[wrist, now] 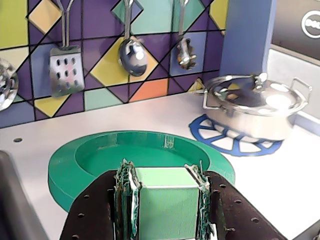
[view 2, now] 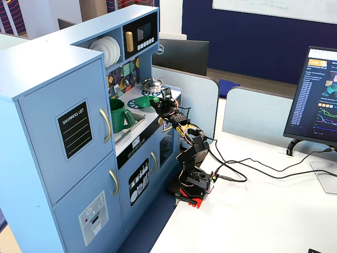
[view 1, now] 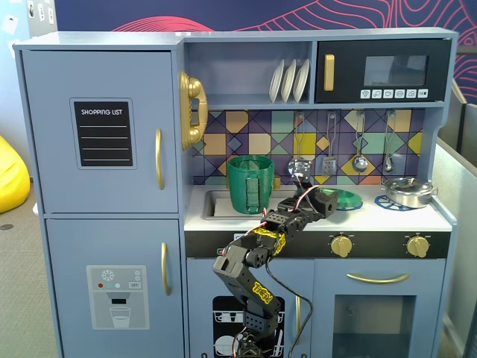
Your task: Take off the lid from the green recipient and place it on the counter
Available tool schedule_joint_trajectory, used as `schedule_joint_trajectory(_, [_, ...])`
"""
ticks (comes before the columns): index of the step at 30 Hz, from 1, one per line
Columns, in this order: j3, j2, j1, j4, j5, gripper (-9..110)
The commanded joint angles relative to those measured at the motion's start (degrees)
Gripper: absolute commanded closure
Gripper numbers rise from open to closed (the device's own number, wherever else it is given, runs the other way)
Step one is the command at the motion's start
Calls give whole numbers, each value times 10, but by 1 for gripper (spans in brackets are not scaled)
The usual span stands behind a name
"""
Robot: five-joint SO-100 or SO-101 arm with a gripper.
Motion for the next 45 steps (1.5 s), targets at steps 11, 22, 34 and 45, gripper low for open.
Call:
schedule_joint_trajectory(11, [26,-69,24,-154,8,101])
schedule_joint_trajectory(22, [57,-107,11,-214,6,101])
schedule_joint_trajectory(34, [55,-102,18,-225,59,66])
schedule_joint_trajectory(45, [-9,11,6,-47,45,67])
